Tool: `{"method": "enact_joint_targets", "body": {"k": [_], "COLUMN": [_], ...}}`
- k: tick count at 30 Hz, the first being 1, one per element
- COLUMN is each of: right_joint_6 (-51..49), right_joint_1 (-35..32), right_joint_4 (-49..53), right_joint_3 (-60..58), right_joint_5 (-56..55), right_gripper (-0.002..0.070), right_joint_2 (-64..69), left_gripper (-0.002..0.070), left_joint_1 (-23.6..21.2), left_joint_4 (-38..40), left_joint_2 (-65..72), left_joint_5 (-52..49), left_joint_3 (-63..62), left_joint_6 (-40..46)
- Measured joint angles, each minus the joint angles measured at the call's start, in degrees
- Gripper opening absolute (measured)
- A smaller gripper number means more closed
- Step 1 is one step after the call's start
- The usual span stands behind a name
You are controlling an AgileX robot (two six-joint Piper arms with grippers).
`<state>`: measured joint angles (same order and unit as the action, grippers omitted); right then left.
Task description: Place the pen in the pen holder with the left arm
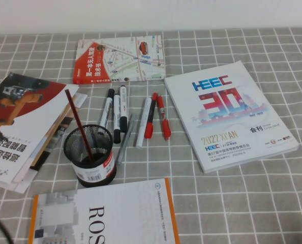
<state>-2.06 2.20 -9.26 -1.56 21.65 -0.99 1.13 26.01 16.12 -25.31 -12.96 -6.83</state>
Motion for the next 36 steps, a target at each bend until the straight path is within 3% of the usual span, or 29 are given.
{"method": "enact_joint_targets", "body": {"k": [14, 28, 36], "right_joint_6": [0.0, 0.0, 0.0], "right_joint_1": [0.0, 0.0, 0.0], "right_joint_4": [0.0, 0.0, 0.0], "right_joint_3": [0.0, 0.0, 0.0], "right_joint_5": [0.0, 0.0, 0.0], "right_gripper": [-0.0015, -0.0015, -0.0015], "right_joint_2": [0.0, 0.0, 0.0], "left_gripper": [-0.0002, -0.0002, -0.0002], "left_joint_1": [0.0, 0.1, 5.1], "left_joint_4": [0.0, -0.5, -3.7], "left_joint_2": [30.6, 61.6, 76.5], "left_joint_5": [-16.9, -27.9, -32.8], "left_joint_3": [-26.7, -58.8, -77.3], "left_joint_6": [17.5, 21.6, 21.3]}}
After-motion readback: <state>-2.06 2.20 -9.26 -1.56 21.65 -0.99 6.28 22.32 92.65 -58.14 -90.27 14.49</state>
